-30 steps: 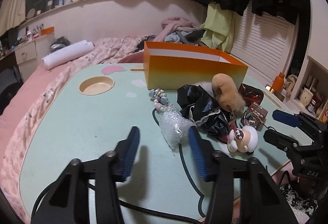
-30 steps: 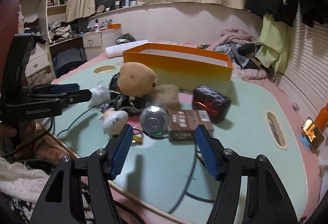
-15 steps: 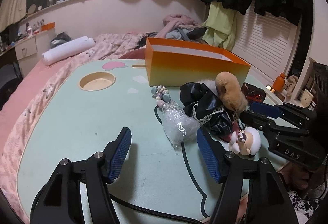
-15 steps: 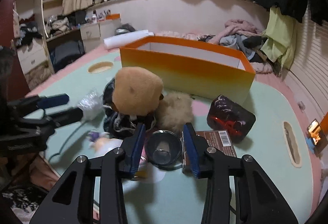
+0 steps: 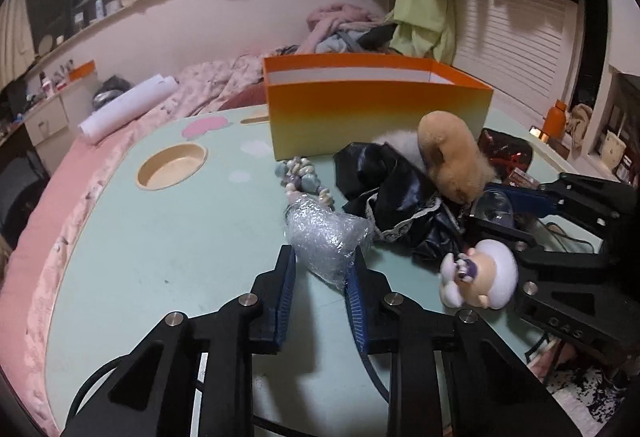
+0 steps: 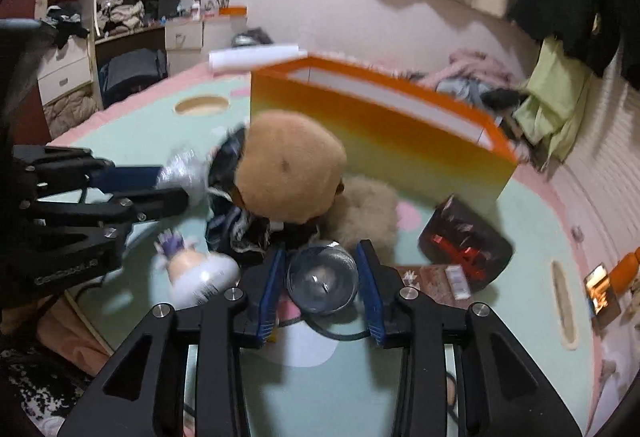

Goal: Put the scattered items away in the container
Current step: 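Grasp the clear plastic bag with the left gripper while the right gripper grasps the glass cup, lift both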

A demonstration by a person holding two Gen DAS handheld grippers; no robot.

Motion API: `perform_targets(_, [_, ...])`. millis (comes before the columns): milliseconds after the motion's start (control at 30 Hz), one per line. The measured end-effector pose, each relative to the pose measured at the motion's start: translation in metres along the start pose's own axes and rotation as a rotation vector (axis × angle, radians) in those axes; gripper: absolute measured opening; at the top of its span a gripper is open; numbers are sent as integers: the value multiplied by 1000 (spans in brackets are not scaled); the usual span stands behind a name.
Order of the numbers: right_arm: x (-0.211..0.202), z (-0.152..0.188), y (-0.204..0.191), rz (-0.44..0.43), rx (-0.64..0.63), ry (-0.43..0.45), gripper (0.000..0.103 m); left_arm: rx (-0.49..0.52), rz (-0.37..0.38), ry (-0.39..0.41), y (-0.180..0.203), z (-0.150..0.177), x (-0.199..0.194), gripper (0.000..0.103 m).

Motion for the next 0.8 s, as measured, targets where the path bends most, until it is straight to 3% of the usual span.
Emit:
perform_targets(100, [0,1,4,-15,22,5,31,4,-5,29,1,-1,-6,23])
perform_targets(367, [-18,-1,16,-49,105,94,31,-29,-2,95,-6,-6,-22,23])
perform_targets(533, [-32,-6,30,-94,192,150,31,-18,19,82,-4,-12,-23,23])
perform_targets(800, [-52,-44,51,-153,252,213,31,-40,85,102,-7,-62,-30,23])
Point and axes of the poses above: each gripper's, at about its wrist camera, not at the fingertips, and x roughly the way its jaws point, y to its right, z to its underside, the point moved 8 cm from there along x, roughly the way its jaws point, and after that the axes turned 7 degrees about -z, right-handed, at the moved point
